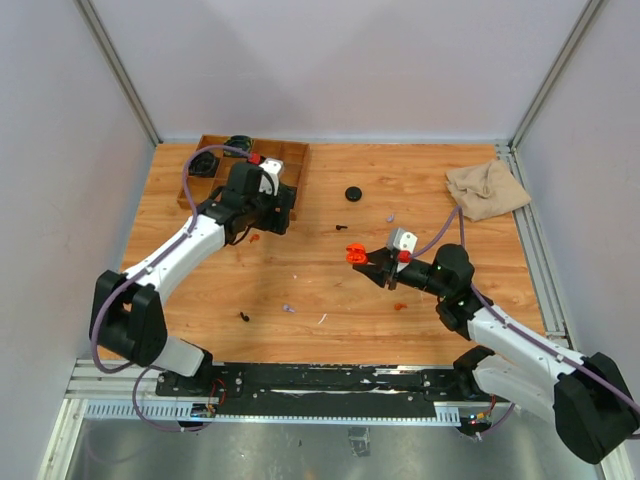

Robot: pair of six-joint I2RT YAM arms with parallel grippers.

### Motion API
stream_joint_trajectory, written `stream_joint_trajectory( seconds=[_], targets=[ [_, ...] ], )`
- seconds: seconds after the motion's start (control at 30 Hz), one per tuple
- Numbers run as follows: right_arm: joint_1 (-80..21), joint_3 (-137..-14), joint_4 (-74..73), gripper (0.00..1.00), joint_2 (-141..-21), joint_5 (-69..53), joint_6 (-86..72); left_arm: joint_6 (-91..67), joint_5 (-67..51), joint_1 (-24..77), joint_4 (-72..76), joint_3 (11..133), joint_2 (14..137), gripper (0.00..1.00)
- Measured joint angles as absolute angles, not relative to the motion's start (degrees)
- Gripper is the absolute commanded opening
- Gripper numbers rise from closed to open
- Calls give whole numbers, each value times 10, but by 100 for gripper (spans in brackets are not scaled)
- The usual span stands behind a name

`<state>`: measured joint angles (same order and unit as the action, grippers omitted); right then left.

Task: Insert the wireless bluetooth earbuds into the charging case
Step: Pick up the earbud from the center of the board.

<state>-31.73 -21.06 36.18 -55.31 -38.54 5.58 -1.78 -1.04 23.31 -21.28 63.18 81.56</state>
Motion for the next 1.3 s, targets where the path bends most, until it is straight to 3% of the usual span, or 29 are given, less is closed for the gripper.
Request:
stream_joint_trajectory(
  seconds=[0.47,0.83,1.3],
  targets=[
    [-314,-201,370,1,-534,-358,67,-28,30,169,-300,729,999,58],
    [-314,-201,370,1,-534,-355,76,-26,32,146,-335,752,1082,56],
    [-314,-201,370,1,-534,-355,76,-18,31,136,-338,779,1126,41]
  ],
)
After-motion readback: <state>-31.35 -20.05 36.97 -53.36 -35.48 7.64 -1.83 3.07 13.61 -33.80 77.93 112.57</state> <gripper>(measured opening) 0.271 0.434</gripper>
